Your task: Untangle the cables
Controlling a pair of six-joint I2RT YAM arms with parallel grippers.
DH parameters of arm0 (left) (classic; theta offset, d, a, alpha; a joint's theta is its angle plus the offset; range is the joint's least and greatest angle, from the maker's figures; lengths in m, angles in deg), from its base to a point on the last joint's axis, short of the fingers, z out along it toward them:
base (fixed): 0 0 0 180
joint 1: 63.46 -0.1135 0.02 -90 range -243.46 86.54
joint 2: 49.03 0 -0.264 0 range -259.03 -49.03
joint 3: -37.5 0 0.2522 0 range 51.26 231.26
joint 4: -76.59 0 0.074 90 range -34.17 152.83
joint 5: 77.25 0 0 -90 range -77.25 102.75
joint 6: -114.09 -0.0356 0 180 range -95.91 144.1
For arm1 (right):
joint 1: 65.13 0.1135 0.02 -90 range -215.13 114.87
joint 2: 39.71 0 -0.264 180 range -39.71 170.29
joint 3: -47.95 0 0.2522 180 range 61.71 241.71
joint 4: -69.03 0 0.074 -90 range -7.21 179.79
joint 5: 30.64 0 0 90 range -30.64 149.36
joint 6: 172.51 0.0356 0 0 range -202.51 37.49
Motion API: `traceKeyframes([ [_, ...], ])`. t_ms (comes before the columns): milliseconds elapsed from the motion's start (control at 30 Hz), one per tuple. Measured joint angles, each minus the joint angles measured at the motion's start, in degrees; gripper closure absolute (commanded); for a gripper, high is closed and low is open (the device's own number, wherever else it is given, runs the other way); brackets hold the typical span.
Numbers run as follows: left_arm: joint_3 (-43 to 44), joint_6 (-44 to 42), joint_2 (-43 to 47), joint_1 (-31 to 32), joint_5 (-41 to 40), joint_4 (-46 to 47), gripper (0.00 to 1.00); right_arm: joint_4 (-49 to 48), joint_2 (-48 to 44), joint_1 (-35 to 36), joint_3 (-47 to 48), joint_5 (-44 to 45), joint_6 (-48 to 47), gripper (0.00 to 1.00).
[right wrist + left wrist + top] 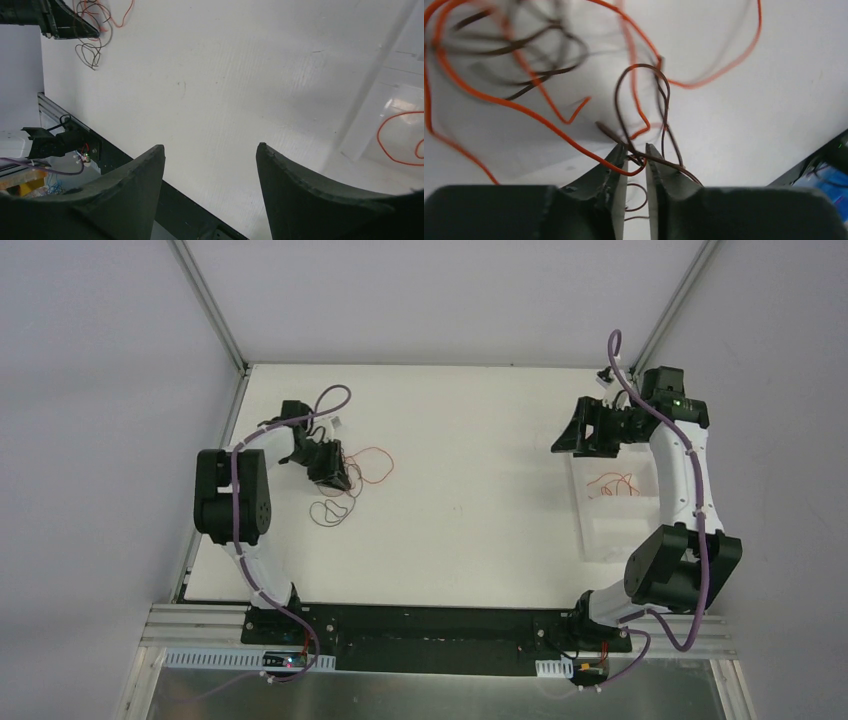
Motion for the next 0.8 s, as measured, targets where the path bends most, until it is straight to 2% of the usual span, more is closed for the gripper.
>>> traceKeyframes([
  [67,0.0,-0.1,0.1,4.9,2.8,0.8,1.0,-1.7,0.0,1.7,-1.2,-0.7,1.2,0.35],
  [167,-0.3,-0.4,0.8,11.9,7.7,1.7,0.98,-4.6,0.0,4.6,-3.4,-1.6,3.0,0.38],
  [200,-0.8,-0.6,1.6,13.6,9.4,1.8,0.85,-5.8,0.0,5.8,-4.4,-1.8,3.7,0.39],
  [267,-2.0,-1.7,3.8,15.0,12.1,1.4,0.43,-7.8,0.0,8.2,-6.3,-2.1,5.0,0.41],
  [333,-2.9,-3.2,6.8,14.0,13.7,0.4,0.34,-9.6,0.0,10.8,-7.7,-2.2,6.2,0.43],
  [567,-3.1,-3.3,14.3,3.6,16.4,-0.9,0.34,-17.8,3.6,21.4,-8.5,-2.1,11.7,0.51],
  [800,-4.3,0.6,14.8,-0.4,15.9,-0.7,0.41,-26.1,14.2,36.2,-2.7,2.1,16.6,0.58],
])
